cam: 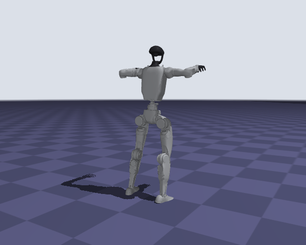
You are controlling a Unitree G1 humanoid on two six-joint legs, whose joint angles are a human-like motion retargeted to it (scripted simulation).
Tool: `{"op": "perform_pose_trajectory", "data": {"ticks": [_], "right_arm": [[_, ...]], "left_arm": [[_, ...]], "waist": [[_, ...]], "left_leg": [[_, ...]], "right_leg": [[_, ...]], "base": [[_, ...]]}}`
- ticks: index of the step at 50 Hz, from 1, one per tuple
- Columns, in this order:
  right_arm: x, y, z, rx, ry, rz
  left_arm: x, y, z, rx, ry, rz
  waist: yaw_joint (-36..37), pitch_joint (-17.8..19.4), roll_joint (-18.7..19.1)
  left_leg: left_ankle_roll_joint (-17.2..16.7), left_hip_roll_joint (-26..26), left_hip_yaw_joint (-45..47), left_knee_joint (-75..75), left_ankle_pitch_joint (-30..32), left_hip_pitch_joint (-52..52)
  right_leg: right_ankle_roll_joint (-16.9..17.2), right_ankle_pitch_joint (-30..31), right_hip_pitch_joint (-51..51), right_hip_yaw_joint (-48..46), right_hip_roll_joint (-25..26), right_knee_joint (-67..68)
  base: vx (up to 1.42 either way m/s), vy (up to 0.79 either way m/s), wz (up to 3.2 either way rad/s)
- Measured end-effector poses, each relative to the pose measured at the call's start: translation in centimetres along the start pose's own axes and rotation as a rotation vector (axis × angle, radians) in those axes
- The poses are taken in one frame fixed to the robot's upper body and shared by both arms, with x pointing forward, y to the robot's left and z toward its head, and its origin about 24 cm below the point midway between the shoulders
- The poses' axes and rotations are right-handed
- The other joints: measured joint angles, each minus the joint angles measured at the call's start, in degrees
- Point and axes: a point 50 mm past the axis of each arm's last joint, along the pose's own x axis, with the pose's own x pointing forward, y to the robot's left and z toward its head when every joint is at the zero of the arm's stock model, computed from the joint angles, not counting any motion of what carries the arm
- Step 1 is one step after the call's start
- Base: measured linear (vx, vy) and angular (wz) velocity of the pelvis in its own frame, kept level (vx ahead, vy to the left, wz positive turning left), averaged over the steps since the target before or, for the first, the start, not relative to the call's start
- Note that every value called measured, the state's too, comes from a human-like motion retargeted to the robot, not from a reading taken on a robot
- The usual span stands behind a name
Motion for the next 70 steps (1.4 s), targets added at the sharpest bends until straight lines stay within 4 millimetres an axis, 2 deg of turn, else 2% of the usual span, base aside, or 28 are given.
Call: {"op": "perform_pose_trajectory", "data": {"ticks": [16,70], "right_arm": [[0.15,-0.44,0.38,-0.004,-0.02,-0.006],[0.34,-0.38,0.58,0.004,-0.03,-0.004]], "left_arm": [[-0.68,0.65,-0.16,0.017,0.007,0.001],[-0.63,0.76,-0.05,0.017,-0.002,-0.002]], "waist": [[-0.9,-0.1,-0.1],[-1.3,-0.9,-0.5]], "left_leg": [[0.0,0.0,0.0,0.0,0.0,-0.1],[-0.1,0.1,0.0,0.1,-0.1,-0.3]], "right_leg": [[0.0,0.0,-0.1,0.0,0.0,0.0],[0.1,0.0,-0.3,0.0,0.1,0.1]], "base": [[0.0,0.0,0.0],[0.0,0.0,0.0]]}}
